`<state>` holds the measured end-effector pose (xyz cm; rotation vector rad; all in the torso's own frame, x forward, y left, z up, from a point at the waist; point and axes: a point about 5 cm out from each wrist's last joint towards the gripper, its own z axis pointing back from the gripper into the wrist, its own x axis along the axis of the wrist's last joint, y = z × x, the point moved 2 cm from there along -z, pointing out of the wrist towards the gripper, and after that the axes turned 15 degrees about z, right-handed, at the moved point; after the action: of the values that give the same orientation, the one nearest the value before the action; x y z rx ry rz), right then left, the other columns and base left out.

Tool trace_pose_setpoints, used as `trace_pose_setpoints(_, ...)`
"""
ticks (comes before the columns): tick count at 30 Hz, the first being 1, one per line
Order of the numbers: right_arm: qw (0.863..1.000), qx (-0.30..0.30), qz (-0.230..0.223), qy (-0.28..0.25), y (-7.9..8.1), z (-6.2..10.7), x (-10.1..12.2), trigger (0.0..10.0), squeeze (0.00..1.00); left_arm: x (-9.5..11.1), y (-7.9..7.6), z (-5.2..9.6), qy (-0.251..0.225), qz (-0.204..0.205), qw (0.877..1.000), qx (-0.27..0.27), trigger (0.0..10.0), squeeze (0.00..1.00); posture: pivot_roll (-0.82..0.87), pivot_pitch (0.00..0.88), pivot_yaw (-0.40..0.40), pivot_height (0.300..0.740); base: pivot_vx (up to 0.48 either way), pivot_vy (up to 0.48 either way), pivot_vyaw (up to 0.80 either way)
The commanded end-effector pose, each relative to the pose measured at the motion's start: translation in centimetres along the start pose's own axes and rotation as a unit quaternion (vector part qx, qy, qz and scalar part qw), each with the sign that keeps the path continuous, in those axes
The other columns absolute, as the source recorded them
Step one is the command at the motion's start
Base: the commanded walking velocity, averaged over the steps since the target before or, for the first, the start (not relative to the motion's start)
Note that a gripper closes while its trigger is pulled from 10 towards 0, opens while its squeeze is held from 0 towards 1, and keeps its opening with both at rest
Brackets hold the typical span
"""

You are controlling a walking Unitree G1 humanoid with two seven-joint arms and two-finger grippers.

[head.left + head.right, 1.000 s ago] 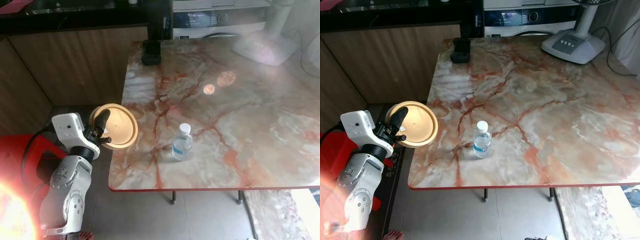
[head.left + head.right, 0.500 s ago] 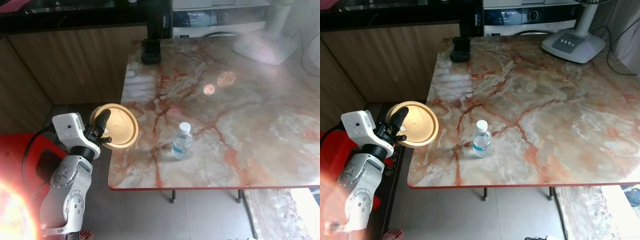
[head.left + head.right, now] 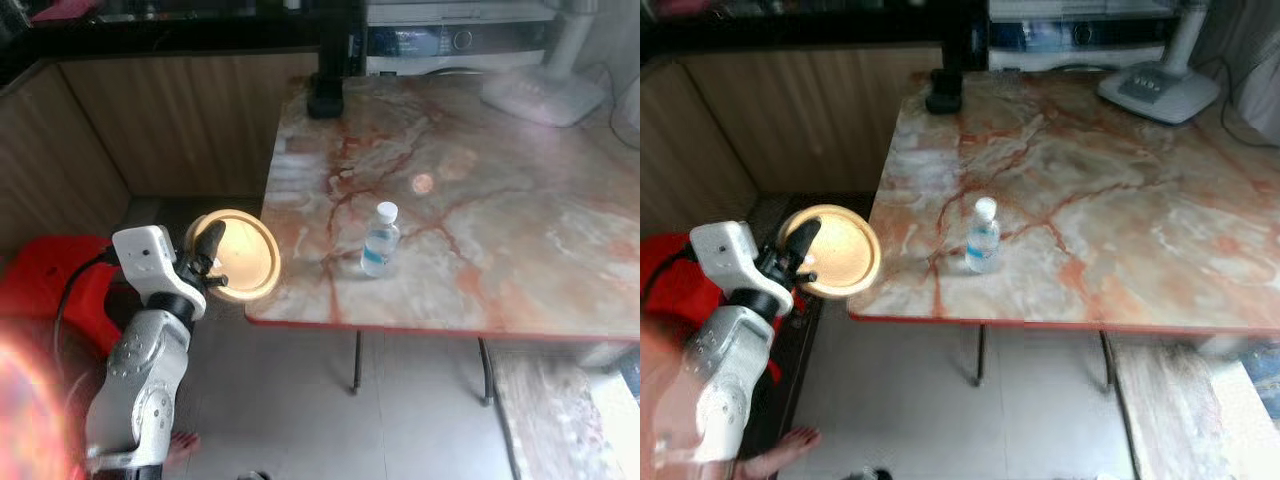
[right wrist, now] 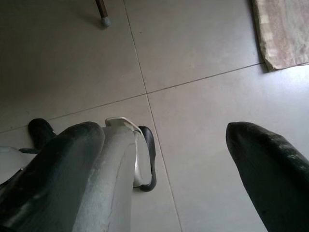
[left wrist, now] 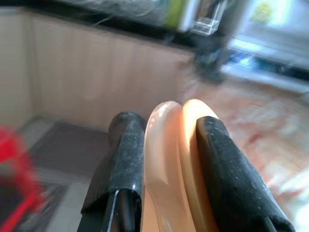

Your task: Restocking fridge

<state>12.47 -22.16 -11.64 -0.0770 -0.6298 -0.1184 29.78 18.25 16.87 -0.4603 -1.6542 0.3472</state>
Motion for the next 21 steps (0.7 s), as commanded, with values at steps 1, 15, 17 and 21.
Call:
trace_pose_setpoints(1,1.000,0.002,-0.009,0.014,0.4,0.3,-1.0,10.0,0.00,0.5,-0.7,-0.5,-0.005,-0.012,1.000,-0.016,10.0,0.00,0.12,0.092,0.025,0.740,0.000,0.000,0.00)
trace_pose_setpoints(15,1.000,-0.001,-0.011,0.014,0.4,0.2,-0.9,10.0,0.00,-5.7,2.6,0.3,0.146,-0.074,0.986,-0.031,10.0,0.00,0.12,0.091,0.019,0.740,0.000,0.000,0.00)
trace_pose_setpoints(17,1.000,0.000,-0.010,0.014,0.4,0.2,-0.9,10.0,0.00,-7.0,3.8,0.8,0.178,-0.082,0.981,-0.017,10.0,0.00,0.12,0.087,0.021,0.740,0.000,0.000,0.00)
trace_pose_setpoints(21,1.000,-0.003,-0.015,0.011,0.5,0.2,-0.9,10.0,0.00,-9.0,5.2,2.4,0.216,-0.085,0.973,0.000,10.0,0.00,0.10,0.087,0.027,0.740,0.000,0.000,0.00)
